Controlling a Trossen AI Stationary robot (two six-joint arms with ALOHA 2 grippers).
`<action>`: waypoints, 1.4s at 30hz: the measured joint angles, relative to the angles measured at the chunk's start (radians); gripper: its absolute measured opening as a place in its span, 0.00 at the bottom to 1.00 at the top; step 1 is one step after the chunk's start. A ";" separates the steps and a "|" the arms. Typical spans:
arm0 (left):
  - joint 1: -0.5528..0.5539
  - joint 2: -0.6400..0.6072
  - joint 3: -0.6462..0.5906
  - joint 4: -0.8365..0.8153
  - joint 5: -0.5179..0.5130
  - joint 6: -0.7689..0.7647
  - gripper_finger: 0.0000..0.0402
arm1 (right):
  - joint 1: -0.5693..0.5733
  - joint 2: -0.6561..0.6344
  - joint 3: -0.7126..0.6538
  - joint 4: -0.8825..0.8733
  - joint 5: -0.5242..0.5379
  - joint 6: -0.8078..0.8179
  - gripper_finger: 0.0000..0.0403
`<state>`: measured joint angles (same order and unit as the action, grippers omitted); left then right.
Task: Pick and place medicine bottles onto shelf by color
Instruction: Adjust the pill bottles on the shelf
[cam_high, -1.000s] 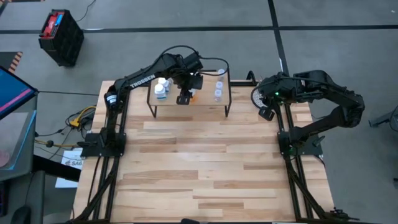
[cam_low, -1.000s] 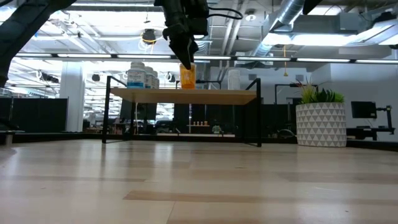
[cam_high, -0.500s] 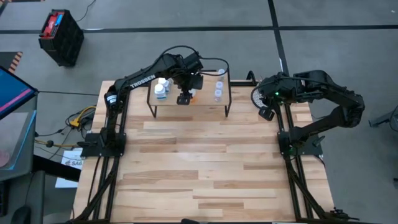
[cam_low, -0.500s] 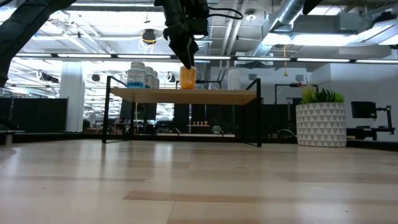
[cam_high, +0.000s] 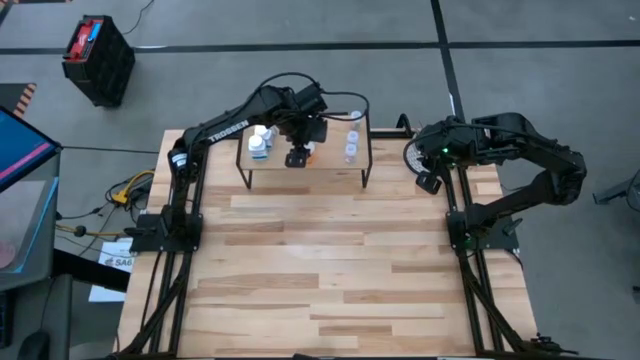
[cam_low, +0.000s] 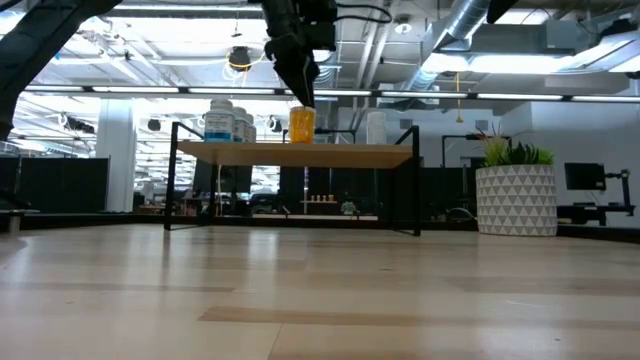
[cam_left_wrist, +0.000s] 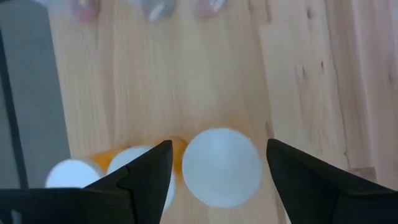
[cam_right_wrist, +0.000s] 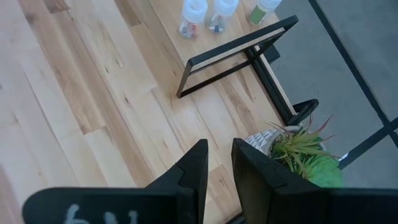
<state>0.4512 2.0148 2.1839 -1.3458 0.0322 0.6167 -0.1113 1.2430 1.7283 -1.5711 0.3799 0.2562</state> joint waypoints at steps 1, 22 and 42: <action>-0.003 0.000 0.010 -0.002 0.000 0.000 0.62 | 0.000 0.000 0.000 0.000 -0.003 0.002 0.23; -0.111 -0.006 0.139 -0.227 -0.059 -0.344 0.62 | 0.000 0.000 0.000 0.000 -0.022 0.008 0.23; -0.157 -0.518 -0.266 -0.181 -0.064 -0.479 0.62 | 0.106 0.021 0.000 0.097 -0.016 0.082 0.23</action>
<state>0.2943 1.4969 1.9183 -1.5265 -0.0316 0.1380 -0.0050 1.2638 1.7287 -1.4743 0.3642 0.3379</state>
